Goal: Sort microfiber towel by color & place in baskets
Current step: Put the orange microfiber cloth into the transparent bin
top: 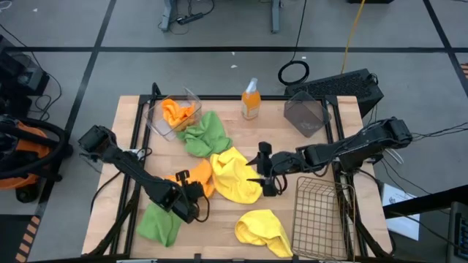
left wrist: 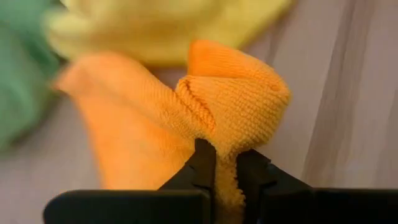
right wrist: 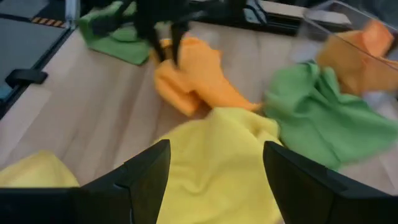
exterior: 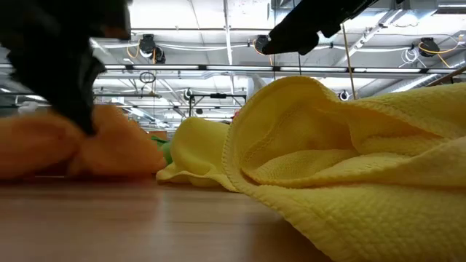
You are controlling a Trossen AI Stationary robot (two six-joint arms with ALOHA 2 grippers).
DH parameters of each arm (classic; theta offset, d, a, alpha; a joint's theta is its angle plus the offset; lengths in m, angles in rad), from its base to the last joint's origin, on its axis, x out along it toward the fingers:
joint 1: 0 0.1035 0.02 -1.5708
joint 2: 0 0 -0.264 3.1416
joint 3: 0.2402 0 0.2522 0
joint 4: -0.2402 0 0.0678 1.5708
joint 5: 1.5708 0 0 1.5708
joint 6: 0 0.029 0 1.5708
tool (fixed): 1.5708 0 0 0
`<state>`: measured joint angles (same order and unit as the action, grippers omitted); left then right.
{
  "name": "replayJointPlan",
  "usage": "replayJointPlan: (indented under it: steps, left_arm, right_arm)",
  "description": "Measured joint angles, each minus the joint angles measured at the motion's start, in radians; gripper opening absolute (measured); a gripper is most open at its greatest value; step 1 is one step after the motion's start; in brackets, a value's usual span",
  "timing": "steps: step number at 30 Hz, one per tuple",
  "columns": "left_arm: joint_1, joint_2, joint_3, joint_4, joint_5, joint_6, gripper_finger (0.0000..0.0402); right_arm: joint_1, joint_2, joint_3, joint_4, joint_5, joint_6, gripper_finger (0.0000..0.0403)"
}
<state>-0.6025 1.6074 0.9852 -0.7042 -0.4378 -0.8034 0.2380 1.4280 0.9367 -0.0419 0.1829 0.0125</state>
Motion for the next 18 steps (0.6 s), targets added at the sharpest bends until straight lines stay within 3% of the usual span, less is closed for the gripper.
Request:
replayJointPlan:
  steps: [9,13,18]
  left_arm:
    - [-0.021,-0.252,0.018,0.029,-0.325,0.026,0.0028]
    - [-0.046,-0.323,0.018,0.116,-0.401,0.116,0.0027]
    - [-0.06,-0.34,0.018,0.321,-0.41,0.302,0.0027]
  right_arm:
    - [0.108,0.184,0.0,0.426,0.0,-0.234,0.0249]
    - [0.159,0.264,0.0,0.679,0.069,-0.395,0.0257]
    - [0.21,0.37,0.0,1.005,0.194,-0.646,0.0295]
